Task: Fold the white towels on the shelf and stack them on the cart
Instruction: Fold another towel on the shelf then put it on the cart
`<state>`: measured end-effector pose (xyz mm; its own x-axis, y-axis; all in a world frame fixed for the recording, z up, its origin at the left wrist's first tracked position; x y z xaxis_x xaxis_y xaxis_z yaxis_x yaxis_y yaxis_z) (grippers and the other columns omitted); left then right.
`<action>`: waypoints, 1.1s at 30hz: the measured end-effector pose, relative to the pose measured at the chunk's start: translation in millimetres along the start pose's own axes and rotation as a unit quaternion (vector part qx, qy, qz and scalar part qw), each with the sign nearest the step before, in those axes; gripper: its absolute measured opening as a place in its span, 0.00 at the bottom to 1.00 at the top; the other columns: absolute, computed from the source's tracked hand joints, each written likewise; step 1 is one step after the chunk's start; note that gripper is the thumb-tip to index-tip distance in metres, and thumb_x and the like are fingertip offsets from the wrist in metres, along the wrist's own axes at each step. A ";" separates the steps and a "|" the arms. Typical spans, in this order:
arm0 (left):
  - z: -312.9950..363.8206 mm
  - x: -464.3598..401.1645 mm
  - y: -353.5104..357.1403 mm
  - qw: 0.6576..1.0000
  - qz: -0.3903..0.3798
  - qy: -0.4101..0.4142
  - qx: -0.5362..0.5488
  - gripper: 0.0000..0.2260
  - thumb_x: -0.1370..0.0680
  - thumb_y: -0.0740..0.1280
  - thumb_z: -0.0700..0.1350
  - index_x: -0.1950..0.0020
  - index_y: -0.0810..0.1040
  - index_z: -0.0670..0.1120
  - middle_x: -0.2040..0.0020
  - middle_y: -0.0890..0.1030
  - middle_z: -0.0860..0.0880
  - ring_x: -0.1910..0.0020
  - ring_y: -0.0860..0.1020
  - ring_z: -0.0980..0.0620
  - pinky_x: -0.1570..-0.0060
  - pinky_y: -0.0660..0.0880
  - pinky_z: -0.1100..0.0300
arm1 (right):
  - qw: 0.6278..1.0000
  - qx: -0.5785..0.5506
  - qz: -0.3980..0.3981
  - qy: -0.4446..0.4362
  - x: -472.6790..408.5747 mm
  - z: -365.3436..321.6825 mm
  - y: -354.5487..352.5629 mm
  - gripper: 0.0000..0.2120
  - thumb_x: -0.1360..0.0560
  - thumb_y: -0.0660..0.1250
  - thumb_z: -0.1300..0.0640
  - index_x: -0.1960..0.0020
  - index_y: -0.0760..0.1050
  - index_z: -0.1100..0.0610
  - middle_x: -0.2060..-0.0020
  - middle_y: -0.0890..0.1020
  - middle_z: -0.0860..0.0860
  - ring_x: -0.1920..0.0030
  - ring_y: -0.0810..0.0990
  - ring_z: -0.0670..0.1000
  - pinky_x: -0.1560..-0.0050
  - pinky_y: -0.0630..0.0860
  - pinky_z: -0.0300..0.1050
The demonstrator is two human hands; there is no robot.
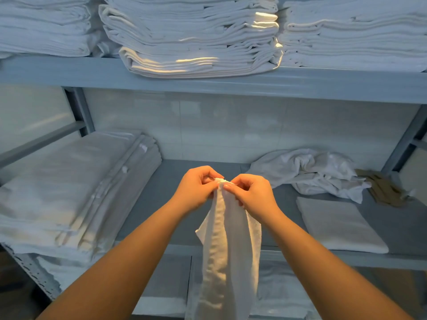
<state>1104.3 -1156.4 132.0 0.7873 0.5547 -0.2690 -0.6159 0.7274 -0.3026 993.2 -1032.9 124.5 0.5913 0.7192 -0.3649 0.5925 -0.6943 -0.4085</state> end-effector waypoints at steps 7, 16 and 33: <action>5.4 0.9 7.3 1.000 -0.009 -0.006 -0.016 0.05 0.24 0.70 0.43 0.54 0.81 0.41 0.59 0.84 0.44 0.60 0.81 0.52 0.57 0.79 0.58 | 0.992 0.103 0.060 -0.029 -4.9 8.9 3.2 0.11 0.32 0.74 0.50 0.66 0.72 0.47 0.70 0.71 0.44 0.67 0.70 0.42 0.66 0.62 0.34; 11.4 -7.5 -4.1 0.986 -0.059 0.089 -0.127 0.01 0.24 0.69 0.38 0.54 0.80 0.43 0.58 0.84 0.50 0.58 0.81 0.55 0.54 0.76 0.62 | 0.986 0.032 -0.163 -0.028 -11.3 17.8 -14.2 0.06 0.26 0.71 0.54 0.53 0.78 0.56 0.59 0.81 0.43 0.58 0.78 0.41 0.53 0.74 0.39; 32.5 -23.3 -49.1 0.633 -0.045 0.357 -0.686 0.08 0.36 0.72 0.34 0.62 0.78 0.45 0.70 0.74 0.48 0.73 0.74 0.47 0.70 0.69 0.56 | 0.986 0.097 -0.027 -0.131 -4.2 40.2 36.9 0.09 0.26 0.68 0.56 0.49 0.70 0.49 0.67 0.73 0.42 0.68 0.69 0.47 0.65 0.67 0.37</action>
<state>1117.2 -1192.0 182.8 0.9088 -0.1442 -0.3915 -0.4007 -0.5631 -0.7228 990.6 -1060.5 77.4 0.3844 0.7544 -0.5320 0.4878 -0.6553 -0.5768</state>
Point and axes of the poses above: each hand's wrist, its own x-axis away from the middle knuckle, its own y-axis out of the palm, z = x × y, the point moved 1 cm from there along -x, towards the middle knuckle
